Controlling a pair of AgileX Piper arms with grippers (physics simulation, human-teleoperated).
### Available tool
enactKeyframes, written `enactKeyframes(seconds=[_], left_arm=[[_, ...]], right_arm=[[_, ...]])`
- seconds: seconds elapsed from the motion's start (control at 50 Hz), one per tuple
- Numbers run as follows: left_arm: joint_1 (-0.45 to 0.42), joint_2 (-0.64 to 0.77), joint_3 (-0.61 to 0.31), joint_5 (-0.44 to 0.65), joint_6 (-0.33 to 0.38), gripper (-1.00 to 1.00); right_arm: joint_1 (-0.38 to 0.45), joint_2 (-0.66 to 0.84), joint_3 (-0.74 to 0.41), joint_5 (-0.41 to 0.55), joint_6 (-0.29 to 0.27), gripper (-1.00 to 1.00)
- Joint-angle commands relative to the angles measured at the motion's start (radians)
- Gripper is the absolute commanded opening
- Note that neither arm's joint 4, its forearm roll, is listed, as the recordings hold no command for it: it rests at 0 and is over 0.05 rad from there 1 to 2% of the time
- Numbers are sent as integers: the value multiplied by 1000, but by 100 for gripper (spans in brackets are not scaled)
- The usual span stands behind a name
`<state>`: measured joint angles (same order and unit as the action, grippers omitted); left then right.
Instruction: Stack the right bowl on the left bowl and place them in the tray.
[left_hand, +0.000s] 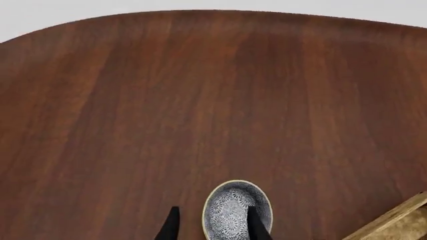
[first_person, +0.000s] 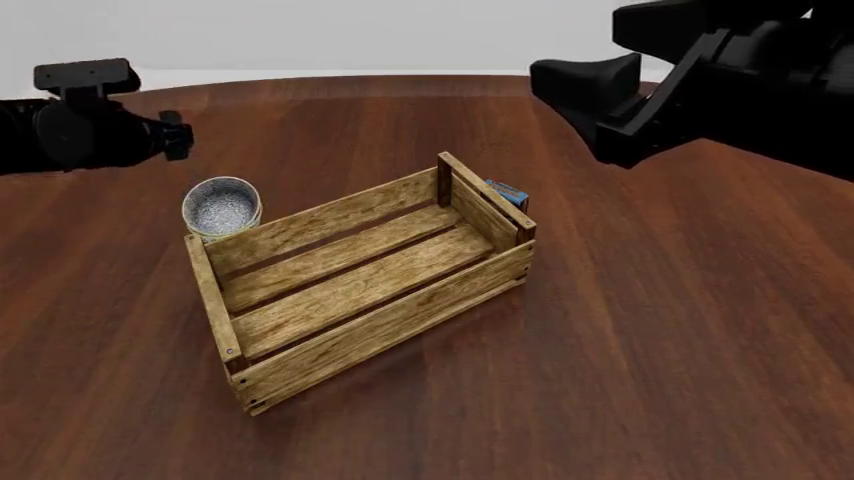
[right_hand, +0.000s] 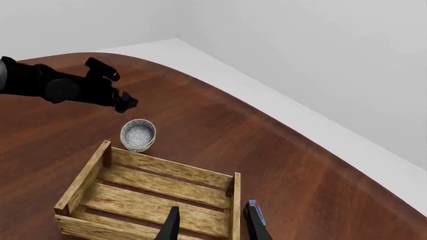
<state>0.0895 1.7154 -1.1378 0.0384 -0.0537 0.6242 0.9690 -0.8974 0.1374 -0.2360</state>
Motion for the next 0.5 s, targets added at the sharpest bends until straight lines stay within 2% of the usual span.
enactKeyframes(seconds=[0.02, 0.12, 0.14, 0.5], left_arm=[[24, 32, -74, 66, 100, 100], [24, 45, -106, 96, 111, 100], [25, 46, -118, 111, 135, 100], [7, 107, -92, 89, 204, 100]], right_arm=[[-4, -4, 0, 2, -1, 100], [-4, -5, 0, 2, 0, 100], [-5, -7, 0, 3, 0, 100], [-4, -10, 0, 4, 0, 100]])
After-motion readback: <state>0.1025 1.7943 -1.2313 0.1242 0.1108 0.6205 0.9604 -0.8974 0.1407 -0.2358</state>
